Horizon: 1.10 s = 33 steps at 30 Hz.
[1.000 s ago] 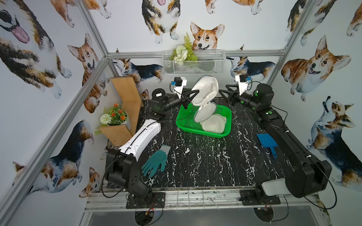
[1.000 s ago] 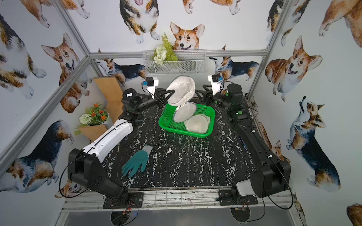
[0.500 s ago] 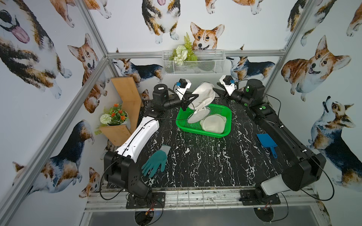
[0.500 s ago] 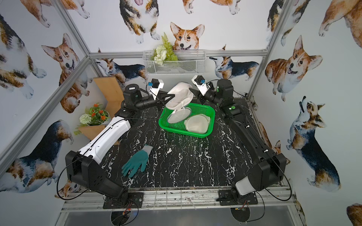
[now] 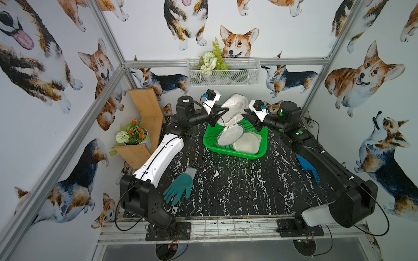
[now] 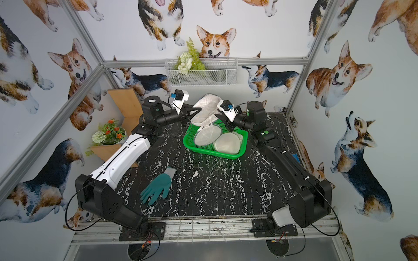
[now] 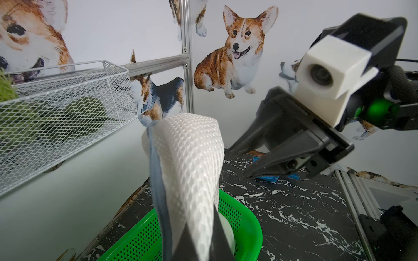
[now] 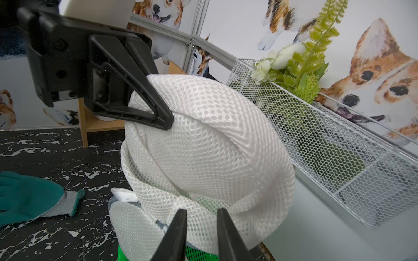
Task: Turn the laundry bag inside out
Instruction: Turn over the laundry bag.
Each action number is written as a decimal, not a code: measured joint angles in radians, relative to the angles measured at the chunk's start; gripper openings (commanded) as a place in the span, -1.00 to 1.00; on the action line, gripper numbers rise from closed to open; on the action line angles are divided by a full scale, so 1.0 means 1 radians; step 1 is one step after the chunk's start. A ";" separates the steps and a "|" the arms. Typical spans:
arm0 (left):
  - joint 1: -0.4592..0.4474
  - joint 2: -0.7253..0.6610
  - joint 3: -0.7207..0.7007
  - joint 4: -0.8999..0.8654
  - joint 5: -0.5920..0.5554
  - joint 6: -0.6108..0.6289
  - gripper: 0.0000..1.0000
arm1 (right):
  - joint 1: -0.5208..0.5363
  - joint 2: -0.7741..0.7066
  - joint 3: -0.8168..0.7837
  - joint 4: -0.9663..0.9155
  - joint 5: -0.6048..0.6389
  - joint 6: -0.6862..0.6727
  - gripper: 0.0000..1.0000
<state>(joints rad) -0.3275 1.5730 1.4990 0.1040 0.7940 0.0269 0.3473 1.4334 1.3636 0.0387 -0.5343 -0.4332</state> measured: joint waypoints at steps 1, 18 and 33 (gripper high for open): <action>0.000 0.000 0.004 -0.006 0.003 0.003 -1.00 | 0.000 0.012 0.009 0.008 -0.002 0.005 -0.35; -0.012 -0.016 0.059 -0.221 0.022 0.191 -1.00 | 0.002 0.085 0.103 0.081 0.003 -0.019 0.21; -0.030 0.008 0.189 -0.583 0.115 0.628 -1.00 | 0.002 0.119 0.162 -0.139 -0.148 -0.096 0.25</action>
<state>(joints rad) -0.3576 1.5814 1.6878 -0.4786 0.9092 0.6552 0.3489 1.5528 1.5253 -0.1005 -0.6827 -0.5293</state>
